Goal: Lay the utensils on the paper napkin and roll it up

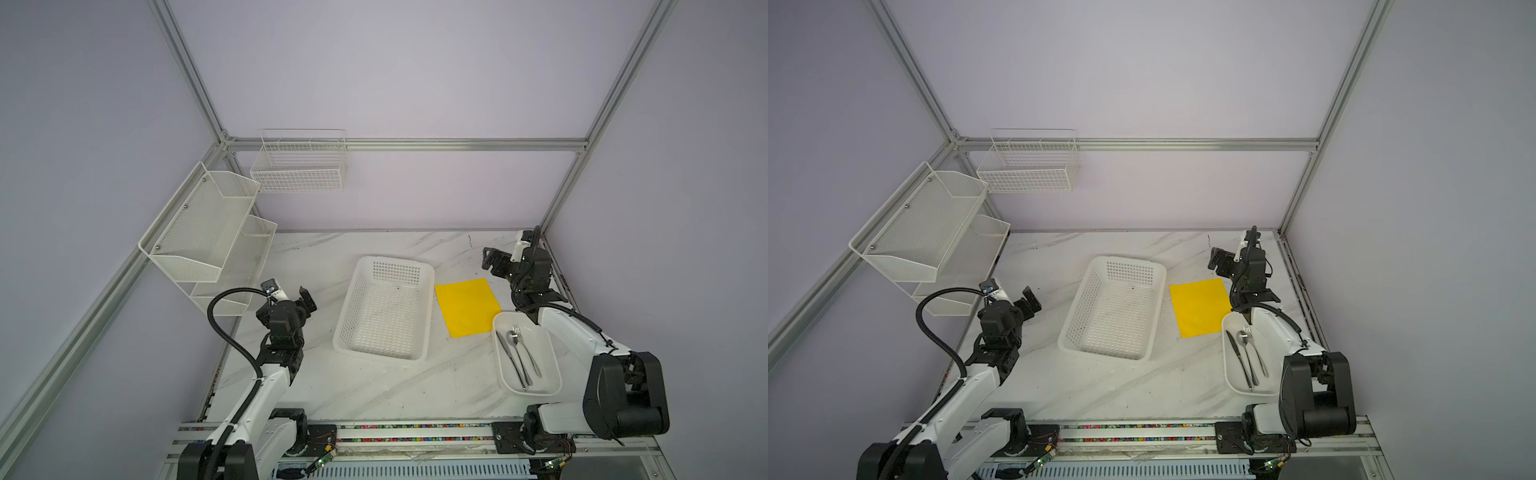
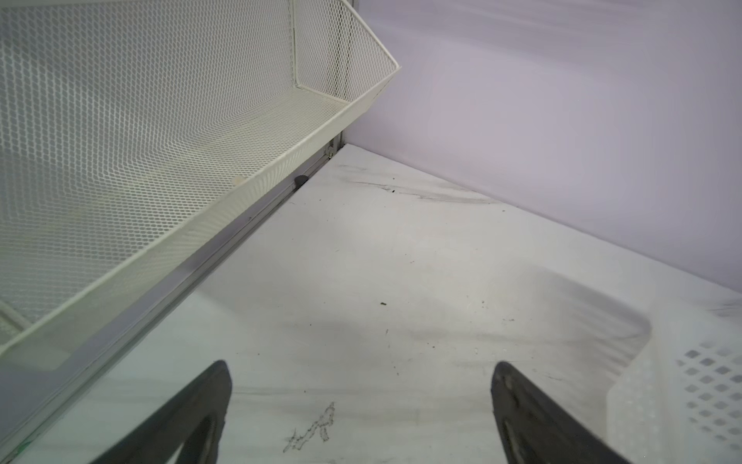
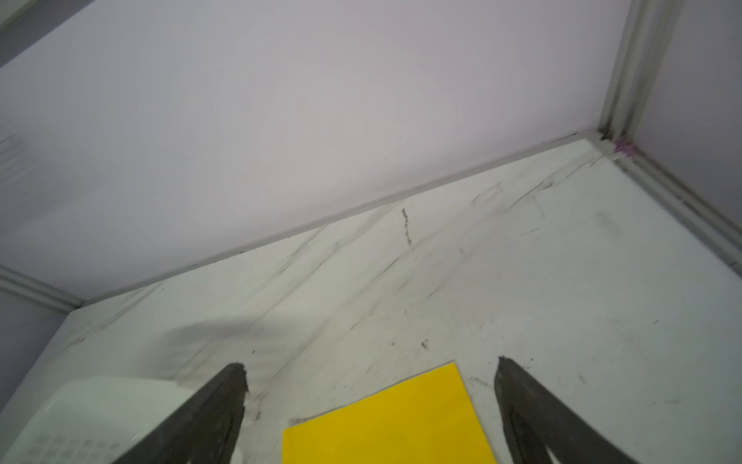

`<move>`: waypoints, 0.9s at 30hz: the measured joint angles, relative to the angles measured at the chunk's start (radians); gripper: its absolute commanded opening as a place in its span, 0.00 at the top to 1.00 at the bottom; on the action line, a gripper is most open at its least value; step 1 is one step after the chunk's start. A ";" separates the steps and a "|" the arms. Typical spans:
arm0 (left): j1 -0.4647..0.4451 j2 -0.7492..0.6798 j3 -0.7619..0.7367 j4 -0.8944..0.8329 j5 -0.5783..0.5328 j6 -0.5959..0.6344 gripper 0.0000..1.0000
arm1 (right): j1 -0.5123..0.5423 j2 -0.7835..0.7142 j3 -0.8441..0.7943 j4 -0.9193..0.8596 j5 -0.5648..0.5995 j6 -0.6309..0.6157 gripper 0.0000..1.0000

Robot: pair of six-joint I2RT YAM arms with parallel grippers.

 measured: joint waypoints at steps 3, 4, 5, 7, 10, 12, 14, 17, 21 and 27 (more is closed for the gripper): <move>0.003 -0.102 0.042 -0.112 0.100 -0.050 0.00 | 0.001 -0.048 0.000 -0.090 -0.159 0.046 0.06; 0.003 -0.130 0.050 -0.142 0.135 -0.061 0.00 | 0.002 -0.061 0.000 -0.114 -0.208 0.060 0.07; 0.003 -0.154 0.055 -0.172 0.171 -0.077 0.00 | 0.003 -0.071 0.000 -0.137 -0.248 0.071 0.09; 0.003 -0.193 0.065 -0.245 0.243 -0.093 0.00 | 0.014 -0.084 0.000 -0.179 -0.310 0.092 0.10; 0.003 -0.224 0.085 -0.343 0.341 -0.114 0.00 | 0.055 -0.095 -0.005 -0.229 -0.365 0.120 0.13; 0.004 -0.239 0.095 -0.391 0.406 -0.126 0.00 | 0.105 -0.096 -0.009 -0.253 -0.385 0.146 0.16; 0.004 -0.250 0.108 -0.440 0.469 -0.135 0.00 | 0.166 -0.094 -0.010 -0.274 -0.391 0.172 0.18; 0.004 -0.265 0.121 -0.488 0.544 -0.153 0.00 | 0.240 -0.087 -0.011 -0.280 -0.385 0.224 0.25; 0.004 -0.281 0.121 -0.528 0.630 -0.187 0.00 | 0.292 -0.070 -0.031 -0.253 -0.358 0.316 0.26; 0.004 -0.282 0.121 -0.545 0.754 -0.217 0.00 | 0.343 0.017 -0.035 -0.232 -0.299 0.415 0.36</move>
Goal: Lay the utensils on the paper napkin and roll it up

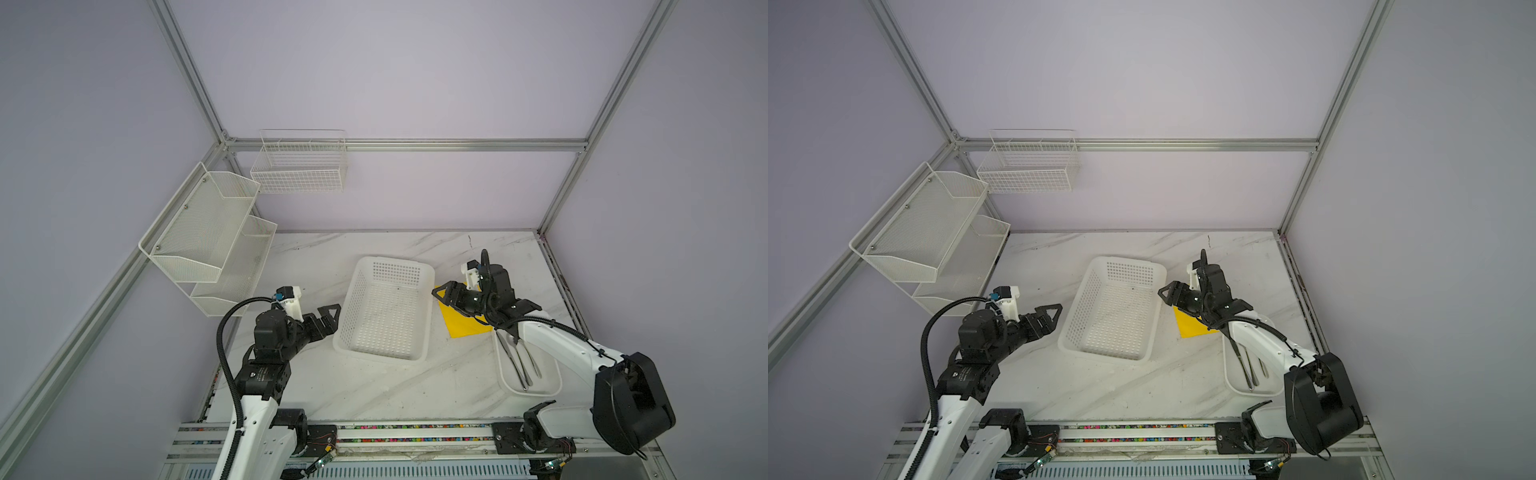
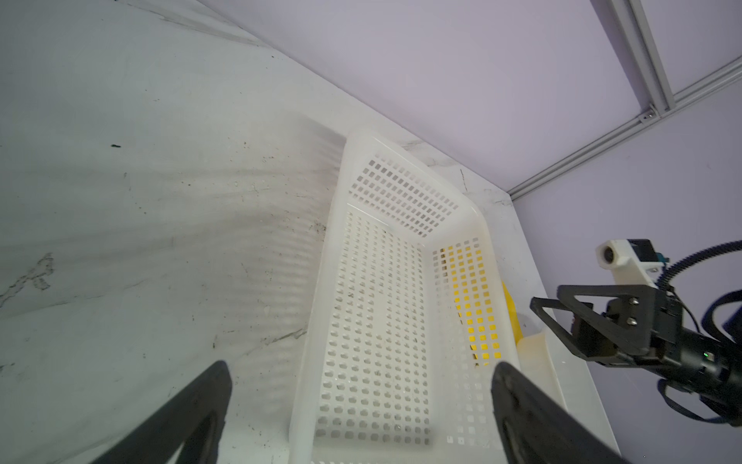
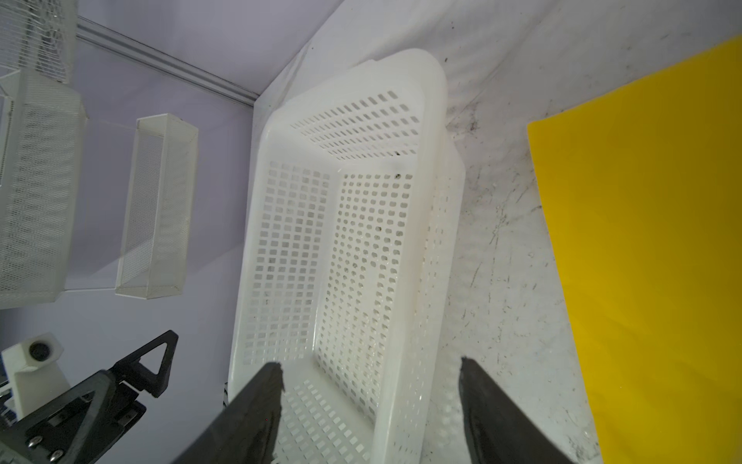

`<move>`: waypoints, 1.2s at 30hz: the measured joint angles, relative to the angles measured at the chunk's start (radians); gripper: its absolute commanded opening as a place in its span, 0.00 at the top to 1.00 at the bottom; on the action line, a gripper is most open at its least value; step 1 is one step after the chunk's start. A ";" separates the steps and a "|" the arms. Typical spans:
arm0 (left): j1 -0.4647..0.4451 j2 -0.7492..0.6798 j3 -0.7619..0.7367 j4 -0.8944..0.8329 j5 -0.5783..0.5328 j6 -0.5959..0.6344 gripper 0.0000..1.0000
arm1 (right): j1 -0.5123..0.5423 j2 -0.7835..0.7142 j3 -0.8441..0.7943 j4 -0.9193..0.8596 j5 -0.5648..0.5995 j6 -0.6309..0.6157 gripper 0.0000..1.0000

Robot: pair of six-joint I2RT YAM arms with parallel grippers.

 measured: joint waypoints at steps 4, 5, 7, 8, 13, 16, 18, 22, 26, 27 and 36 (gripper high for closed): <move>0.000 0.019 0.000 0.001 0.071 -0.014 0.00 | 0.039 0.097 0.031 -0.014 0.035 0.027 0.38; 0.000 0.026 0.000 0.001 0.086 -0.014 0.00 | 0.047 0.114 0.036 -0.014 0.035 0.031 0.39; 0.000 0.046 0.000 0.002 0.118 -0.015 0.00 | 0.069 0.165 0.064 -0.025 0.036 0.043 0.42; 0.000 0.054 0.000 0.002 0.126 -0.014 0.00 | 0.082 0.190 0.084 -0.037 0.039 0.045 0.43; 0.000 0.065 0.000 -0.017 0.146 -0.010 0.00 | 0.146 0.290 0.151 -0.061 0.100 0.072 0.57; 0.000 0.063 0.019 -0.071 0.132 0.013 0.00 | 0.158 0.303 0.157 -0.066 0.135 0.107 0.65; 0.000 0.061 0.050 -0.115 0.111 0.032 0.00 | 0.158 0.319 0.178 -0.068 0.164 0.130 0.70; 0.000 0.052 0.137 -0.179 0.066 0.064 0.00 | 0.158 0.372 0.247 -0.063 0.221 0.171 0.78; 0.000 0.041 0.190 -0.205 0.044 0.075 0.00 | 0.159 0.442 0.330 -0.058 0.271 0.188 0.83; 0.000 0.040 0.193 -0.210 0.042 0.076 0.00 | 0.161 0.461 0.351 -0.058 0.282 0.195 0.85; 0.000 0.036 0.198 -0.254 0.021 0.080 0.00 | 0.164 0.714 0.667 -0.055 0.361 0.250 0.89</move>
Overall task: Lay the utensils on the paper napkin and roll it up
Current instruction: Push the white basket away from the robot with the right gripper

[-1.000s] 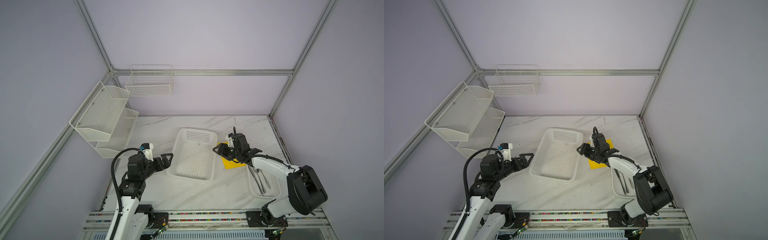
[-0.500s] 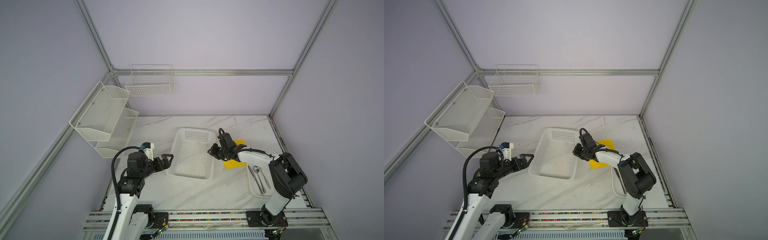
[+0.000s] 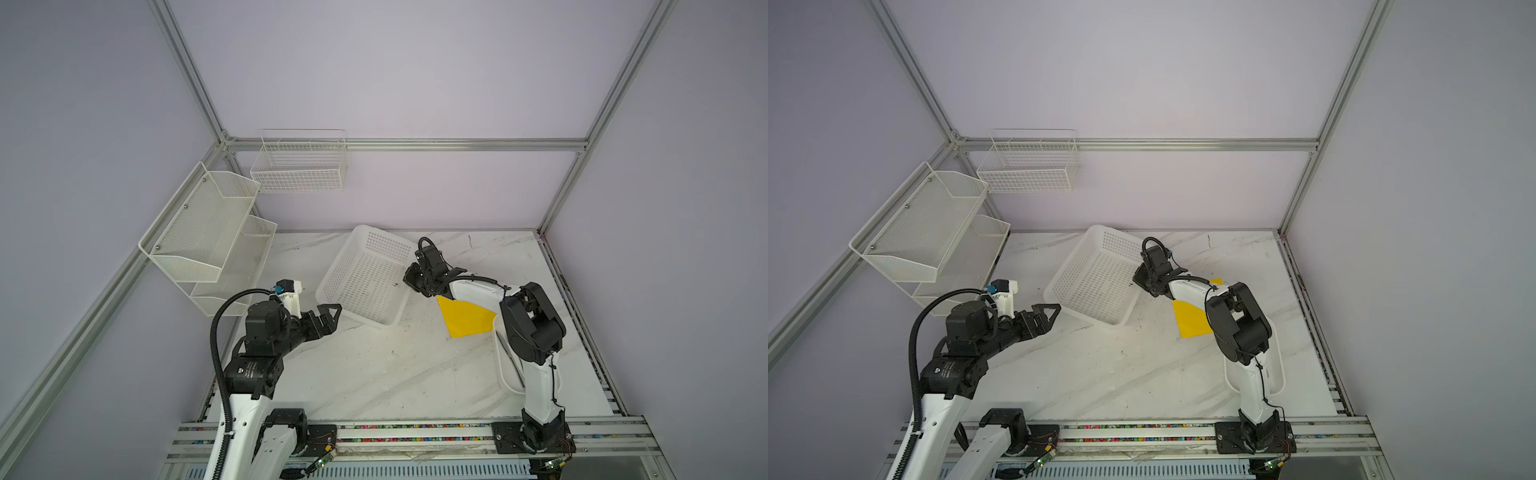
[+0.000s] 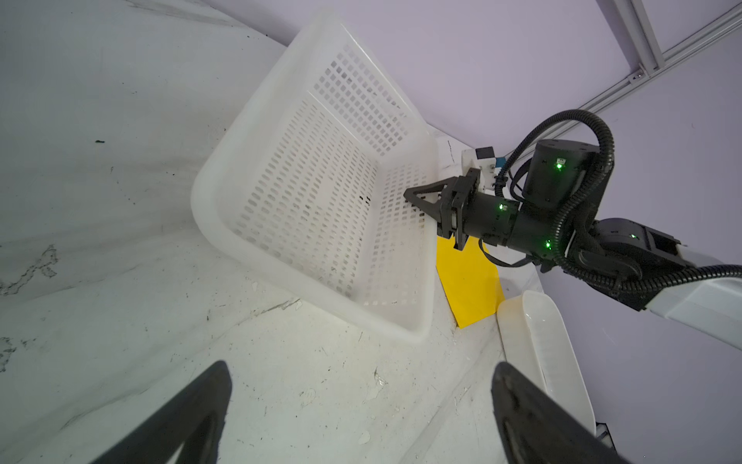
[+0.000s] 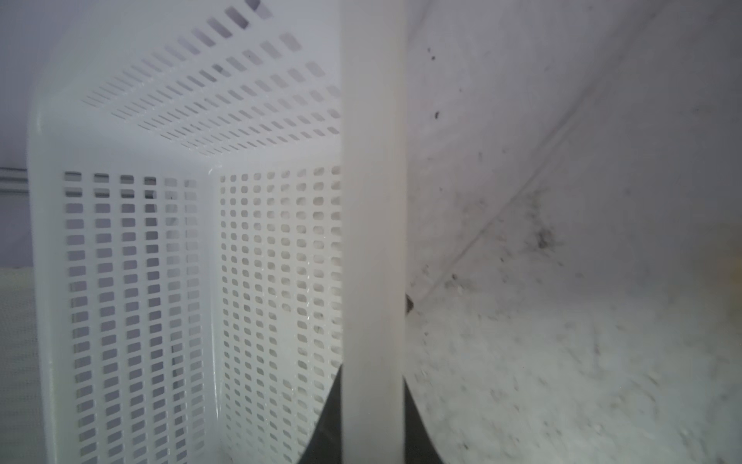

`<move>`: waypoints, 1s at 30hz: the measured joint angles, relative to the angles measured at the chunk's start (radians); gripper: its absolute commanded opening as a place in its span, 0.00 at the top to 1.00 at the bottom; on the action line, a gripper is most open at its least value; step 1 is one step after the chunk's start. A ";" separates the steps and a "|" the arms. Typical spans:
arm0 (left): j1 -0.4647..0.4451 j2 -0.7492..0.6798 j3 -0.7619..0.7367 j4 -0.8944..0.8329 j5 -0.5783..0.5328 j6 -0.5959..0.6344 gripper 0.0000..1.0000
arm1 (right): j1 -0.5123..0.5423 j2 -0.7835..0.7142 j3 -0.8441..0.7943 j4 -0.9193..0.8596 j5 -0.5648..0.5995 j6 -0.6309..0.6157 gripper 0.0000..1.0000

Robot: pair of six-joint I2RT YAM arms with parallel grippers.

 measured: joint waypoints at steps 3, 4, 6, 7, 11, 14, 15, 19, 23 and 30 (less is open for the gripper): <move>0.000 0.008 0.000 -0.010 -0.008 0.003 0.00 | 0.000 0.103 0.140 -0.004 0.007 0.015 0.92; 0.000 0.011 0.000 -0.011 -0.010 0.003 0.00 | 0.000 0.137 0.188 -0.007 0.007 0.018 0.91; 0.000 0.018 0.000 -0.014 -0.011 0.005 0.00 | 0.002 0.215 0.314 -0.038 0.006 0.014 0.89; 0.000 0.021 0.000 -0.017 -0.011 0.008 0.00 | 0.003 0.261 0.390 -0.059 0.002 0.004 0.88; 0.000 0.024 0.000 -0.032 -0.015 0.014 0.00 | 0.012 0.396 0.626 -0.153 -0.008 -0.037 0.85; 0.000 0.023 0.000 -0.033 -0.022 0.020 0.00 | 0.020 0.412 0.665 -0.192 -0.008 -0.062 0.80; 0.000 0.023 0.000 -0.033 -0.023 0.021 0.00 | 0.022 0.412 0.664 -0.195 -0.008 -0.068 0.79; 0.000 0.026 0.000 -0.034 -0.026 0.021 0.00 | 0.026 0.412 0.664 -0.195 -0.018 -0.075 0.70; 0.000 0.036 0.007 -0.039 -0.020 0.021 0.00 | 0.026 0.410 0.658 -0.182 -0.047 -0.069 0.62; 0.000 0.047 0.016 -0.047 0.036 0.022 0.00 | 0.024 0.362 0.610 -0.197 -0.073 -0.111 0.46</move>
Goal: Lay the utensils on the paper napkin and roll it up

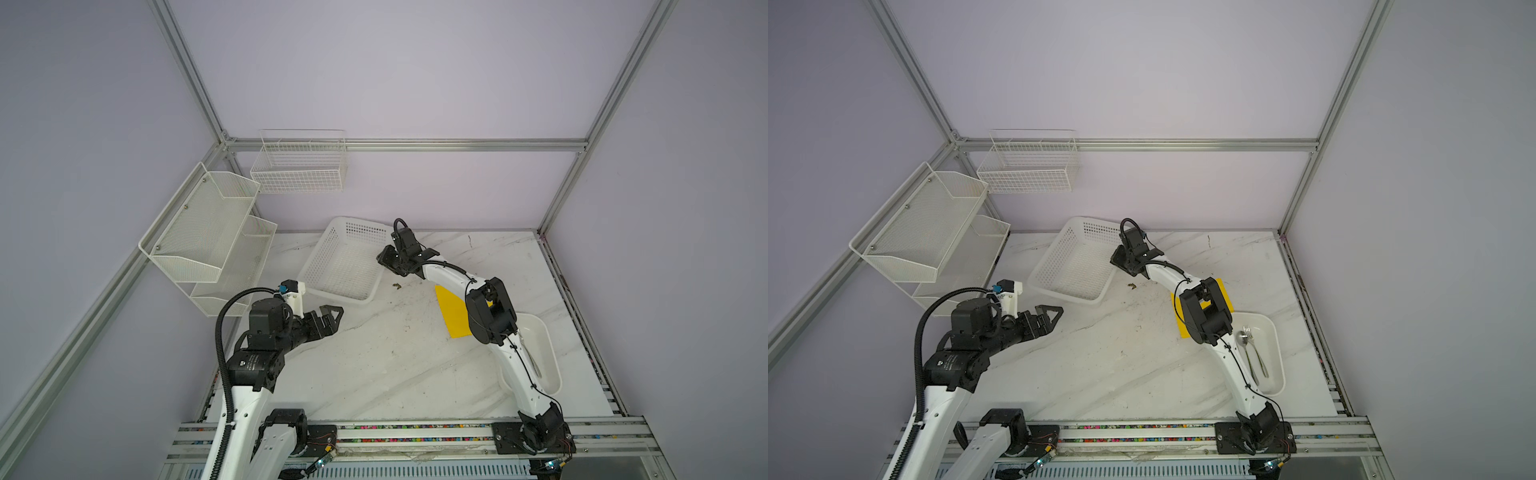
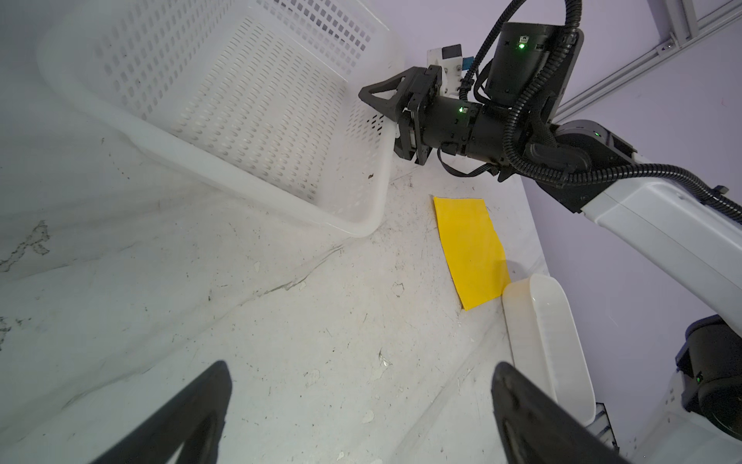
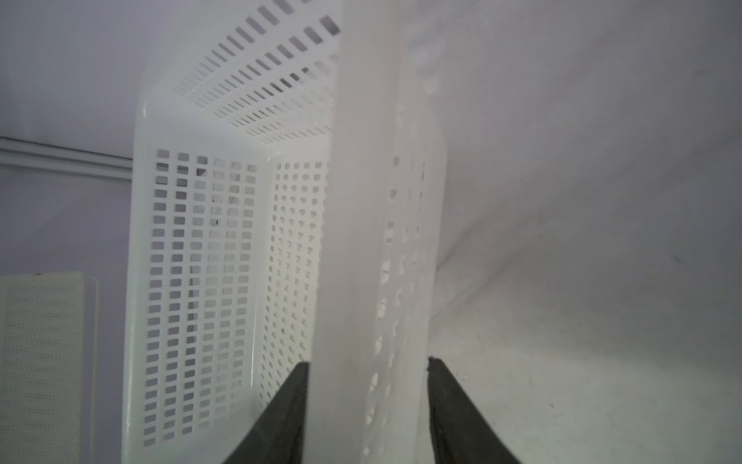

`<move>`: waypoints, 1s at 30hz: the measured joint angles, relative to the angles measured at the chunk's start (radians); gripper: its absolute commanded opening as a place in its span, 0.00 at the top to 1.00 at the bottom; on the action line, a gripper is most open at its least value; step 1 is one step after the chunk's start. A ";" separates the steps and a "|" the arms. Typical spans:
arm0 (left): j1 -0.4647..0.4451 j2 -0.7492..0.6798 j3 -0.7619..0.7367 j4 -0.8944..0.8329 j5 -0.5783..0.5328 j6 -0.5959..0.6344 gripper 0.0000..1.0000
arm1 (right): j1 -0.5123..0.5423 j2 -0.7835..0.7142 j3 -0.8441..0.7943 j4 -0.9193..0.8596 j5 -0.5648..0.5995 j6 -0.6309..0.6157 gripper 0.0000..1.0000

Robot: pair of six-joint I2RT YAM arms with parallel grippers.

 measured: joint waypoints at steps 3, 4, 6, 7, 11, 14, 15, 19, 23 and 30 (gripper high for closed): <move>0.000 0.002 0.000 -0.008 0.034 0.000 0.00 | -0.009 -0.096 -0.099 -0.023 0.015 -0.054 0.45; 0.000 0.003 0.000 -0.009 0.047 0.000 0.00 | -0.012 -0.149 -0.156 -0.025 0.029 -0.076 0.45; 0.000 0.011 0.000 -0.008 0.075 0.000 0.02 | -0.024 -0.283 -0.296 -0.025 0.064 -0.113 0.44; -0.001 0.017 0.000 -0.008 0.092 -0.001 0.02 | -0.036 -0.364 -0.373 -0.026 0.082 -0.130 0.44; -0.029 0.056 0.000 0.011 0.137 -0.002 0.03 | -0.130 -0.663 -0.653 -0.007 0.129 -0.172 0.45; -0.089 0.098 0.000 0.042 0.140 -0.002 0.03 | -0.231 -0.813 -0.818 0.004 0.148 -0.192 0.44; -0.115 0.118 0.003 0.048 0.138 -0.002 0.03 | -0.264 -0.840 -0.864 0.005 0.150 -0.202 0.44; -0.220 0.195 0.028 0.061 0.102 -0.002 0.03 | -0.311 -0.844 -0.981 -0.007 0.143 -0.233 0.45; -0.325 0.253 0.064 0.084 0.047 -0.005 0.00 | -0.306 -0.792 -1.018 -0.023 0.118 -0.262 0.46; -0.414 0.310 0.081 0.105 -0.026 -0.016 0.00 | -0.304 -0.702 -1.021 -0.021 0.079 -0.311 0.47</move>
